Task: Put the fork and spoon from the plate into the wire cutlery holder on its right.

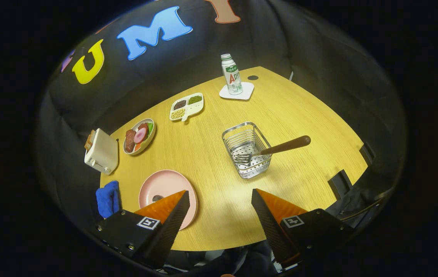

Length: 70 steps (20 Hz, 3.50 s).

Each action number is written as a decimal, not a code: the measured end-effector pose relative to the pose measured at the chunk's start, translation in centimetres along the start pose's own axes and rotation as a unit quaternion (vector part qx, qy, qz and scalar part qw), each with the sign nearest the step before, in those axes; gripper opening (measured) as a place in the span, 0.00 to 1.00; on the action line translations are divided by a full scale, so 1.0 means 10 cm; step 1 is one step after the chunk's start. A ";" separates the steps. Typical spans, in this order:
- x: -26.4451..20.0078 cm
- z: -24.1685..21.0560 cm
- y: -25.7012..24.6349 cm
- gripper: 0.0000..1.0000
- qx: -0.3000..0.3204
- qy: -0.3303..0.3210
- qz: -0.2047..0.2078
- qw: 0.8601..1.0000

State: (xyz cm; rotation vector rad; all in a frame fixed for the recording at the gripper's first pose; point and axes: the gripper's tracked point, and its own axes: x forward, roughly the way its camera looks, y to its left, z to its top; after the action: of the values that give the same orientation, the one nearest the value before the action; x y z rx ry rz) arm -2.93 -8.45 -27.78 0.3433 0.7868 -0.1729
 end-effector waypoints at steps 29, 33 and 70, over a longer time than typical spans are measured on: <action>0.25 -1.37 1.60 1.00 -0.170 0.128 0.104 0.971; 0.33 -1.66 1.67 0.99 -0.195 0.159 0.099 0.963; 0.39 -1.12 1.47 0.03 -0.096 0.118 0.089 0.984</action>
State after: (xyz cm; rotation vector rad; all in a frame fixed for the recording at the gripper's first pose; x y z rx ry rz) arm -3.55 9.24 -34.41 0.2517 0.9944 0.1145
